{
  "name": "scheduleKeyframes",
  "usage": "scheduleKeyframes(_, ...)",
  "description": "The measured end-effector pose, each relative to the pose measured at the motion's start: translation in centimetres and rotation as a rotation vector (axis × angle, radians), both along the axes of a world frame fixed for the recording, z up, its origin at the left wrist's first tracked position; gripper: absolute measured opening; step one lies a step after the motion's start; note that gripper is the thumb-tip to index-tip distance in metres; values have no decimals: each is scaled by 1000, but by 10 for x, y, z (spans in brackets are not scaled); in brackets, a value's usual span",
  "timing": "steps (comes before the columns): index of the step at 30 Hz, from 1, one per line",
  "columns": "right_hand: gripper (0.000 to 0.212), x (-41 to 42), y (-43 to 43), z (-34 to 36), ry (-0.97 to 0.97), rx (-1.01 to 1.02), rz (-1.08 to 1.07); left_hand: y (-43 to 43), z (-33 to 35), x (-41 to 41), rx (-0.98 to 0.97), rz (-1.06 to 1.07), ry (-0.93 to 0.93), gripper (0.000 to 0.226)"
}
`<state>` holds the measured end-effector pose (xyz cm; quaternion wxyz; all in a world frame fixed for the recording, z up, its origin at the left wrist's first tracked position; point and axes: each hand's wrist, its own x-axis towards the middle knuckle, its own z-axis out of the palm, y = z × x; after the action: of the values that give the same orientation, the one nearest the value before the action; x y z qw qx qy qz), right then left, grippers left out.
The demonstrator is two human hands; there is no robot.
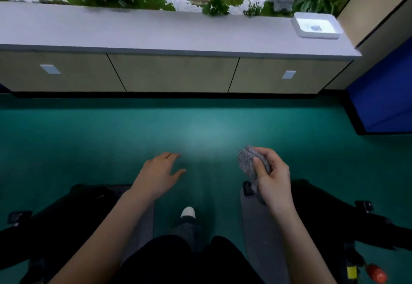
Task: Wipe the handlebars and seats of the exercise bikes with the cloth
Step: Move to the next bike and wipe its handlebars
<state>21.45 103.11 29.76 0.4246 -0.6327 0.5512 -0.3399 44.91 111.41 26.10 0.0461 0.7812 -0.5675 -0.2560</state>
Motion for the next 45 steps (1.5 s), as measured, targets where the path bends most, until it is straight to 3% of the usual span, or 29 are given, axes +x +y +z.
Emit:
scheduleKeyframes(10, 26, 92, -91, 9, -36, -7, 209, -45, 2, 69, 7, 234, 38, 51)
scheduleKeyframes(20, 27, 150, -209, 2, -38, 16, 457, -102, -4, 95, 53, 514, -6, 52)
scheduleKeyframes(27, 26, 178, -294, 12, -49, -28, 556, -174, 3, 98, 60, 586, -44, 52)
scheduleKeyframes(37, 27, 253, -336, -2, -25, 73, 651, -194, 0, 134, 45, 738, -4, 51)
scheduleKeyframes(42, 31, 323, -343, -9, 26, 120, 706, -196, -9, 189, 21, 827, 18, 50)
scheduleKeyframes(45, 23, 374, -347, -6, 72, 143, 749, -200, -11, 235, -24, 883, 36, 50)
